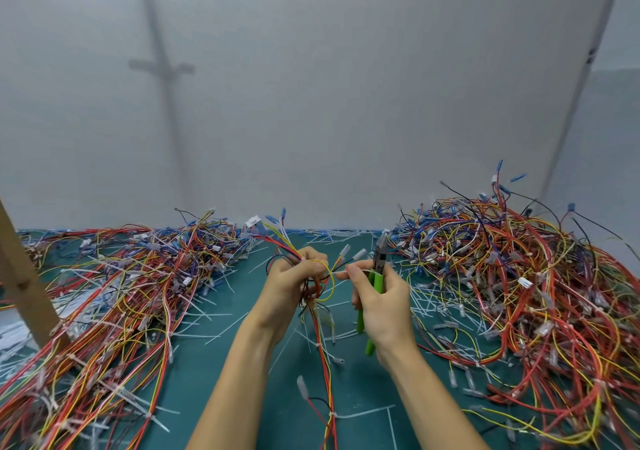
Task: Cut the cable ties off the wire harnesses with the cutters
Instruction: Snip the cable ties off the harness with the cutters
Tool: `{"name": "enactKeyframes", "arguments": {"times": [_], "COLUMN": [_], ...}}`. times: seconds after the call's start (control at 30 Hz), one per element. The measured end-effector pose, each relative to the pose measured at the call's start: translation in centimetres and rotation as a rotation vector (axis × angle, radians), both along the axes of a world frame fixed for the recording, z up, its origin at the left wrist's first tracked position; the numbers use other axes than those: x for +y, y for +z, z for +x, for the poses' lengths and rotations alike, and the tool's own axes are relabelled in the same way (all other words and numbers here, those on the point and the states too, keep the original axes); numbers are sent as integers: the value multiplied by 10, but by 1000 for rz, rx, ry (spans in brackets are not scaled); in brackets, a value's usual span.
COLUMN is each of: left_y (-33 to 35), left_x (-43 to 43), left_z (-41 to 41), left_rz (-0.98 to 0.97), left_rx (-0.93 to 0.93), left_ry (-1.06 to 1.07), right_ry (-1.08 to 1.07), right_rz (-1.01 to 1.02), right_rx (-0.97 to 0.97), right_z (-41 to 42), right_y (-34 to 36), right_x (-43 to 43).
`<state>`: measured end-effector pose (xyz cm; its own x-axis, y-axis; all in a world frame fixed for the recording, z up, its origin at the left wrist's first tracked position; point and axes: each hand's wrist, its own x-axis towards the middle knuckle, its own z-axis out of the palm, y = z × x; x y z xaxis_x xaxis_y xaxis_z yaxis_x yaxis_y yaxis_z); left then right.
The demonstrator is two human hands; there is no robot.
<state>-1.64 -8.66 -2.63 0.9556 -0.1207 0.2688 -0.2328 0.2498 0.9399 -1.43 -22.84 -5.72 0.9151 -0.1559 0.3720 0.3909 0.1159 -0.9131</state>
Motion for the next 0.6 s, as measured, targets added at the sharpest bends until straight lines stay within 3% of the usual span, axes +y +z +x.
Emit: {"name": "enactKeyframes", "arguments": {"times": [0.2, 0.33, 0.43, 0.6], "left_y": [-2, -3, 0, 0], "left_x": [3, -3, -3, 1], "left_z": [0, 7, 7, 2], "left_rz": [-41, 19, 16, 291], "left_rx": [101, 170, 181, 215], "left_ry": [-37, 135, 124, 63], "right_ry": [5, 9, -11, -26], "right_rz": [48, 37, 15, -64], "right_rx": [9, -18, -27, -21], "right_z": [1, -1, 1, 2], "right_y": [-1, -1, -2, -4], "right_x": [0, 5, 4, 2]}}
